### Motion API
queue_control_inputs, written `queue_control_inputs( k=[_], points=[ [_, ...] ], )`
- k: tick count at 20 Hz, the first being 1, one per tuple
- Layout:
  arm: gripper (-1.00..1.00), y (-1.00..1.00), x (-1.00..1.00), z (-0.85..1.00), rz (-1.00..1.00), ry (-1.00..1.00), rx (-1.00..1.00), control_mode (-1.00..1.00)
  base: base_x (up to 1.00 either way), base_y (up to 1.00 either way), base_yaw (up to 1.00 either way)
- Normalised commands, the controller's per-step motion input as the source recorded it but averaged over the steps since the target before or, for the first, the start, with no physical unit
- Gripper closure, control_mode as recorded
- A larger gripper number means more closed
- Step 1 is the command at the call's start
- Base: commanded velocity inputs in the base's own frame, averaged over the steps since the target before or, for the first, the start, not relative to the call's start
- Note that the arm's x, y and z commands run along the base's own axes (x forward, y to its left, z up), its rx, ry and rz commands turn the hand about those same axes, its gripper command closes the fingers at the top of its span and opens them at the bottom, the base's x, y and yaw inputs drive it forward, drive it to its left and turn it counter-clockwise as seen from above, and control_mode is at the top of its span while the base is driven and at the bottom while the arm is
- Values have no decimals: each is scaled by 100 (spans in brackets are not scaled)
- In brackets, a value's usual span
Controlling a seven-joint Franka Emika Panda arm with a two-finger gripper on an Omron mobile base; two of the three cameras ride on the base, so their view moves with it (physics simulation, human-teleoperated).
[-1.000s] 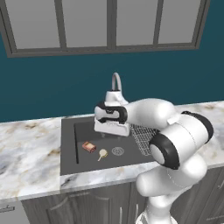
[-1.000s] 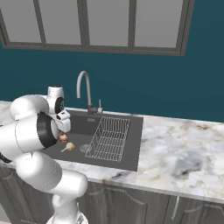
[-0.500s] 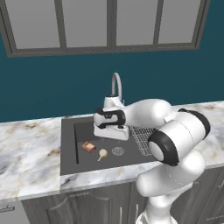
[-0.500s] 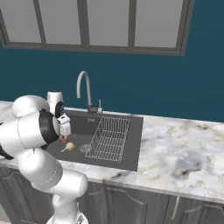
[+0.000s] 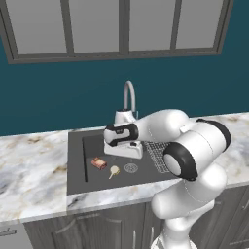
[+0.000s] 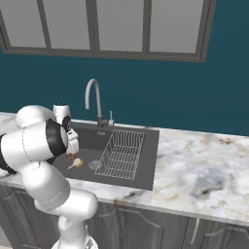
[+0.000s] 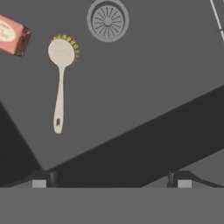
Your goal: Pick up the bar soap and dish brush from the sink, and place them back in the cabinet, and close the cabinet door.
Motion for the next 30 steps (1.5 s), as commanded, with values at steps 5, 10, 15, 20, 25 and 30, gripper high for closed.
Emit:
queue_control_inputs(
  k=[5,10,15,20,25,30],
  points=[
    [-100,0,0,-11,0,0,0,-100,0,0,0],
    [-100,9,11,-14,0,0,0,-100,0,0,0],
    [-100,17,18,-14,0,0,0,-100,0,0,0],
    [-100,14,22,-14,0,0,0,-100,0,0,0],
    [-100,7,26,-13,0,0,0,-100,0,0,0],
    [-100,10,29,-13,0,0,0,-100,0,0,0]
  ],
)
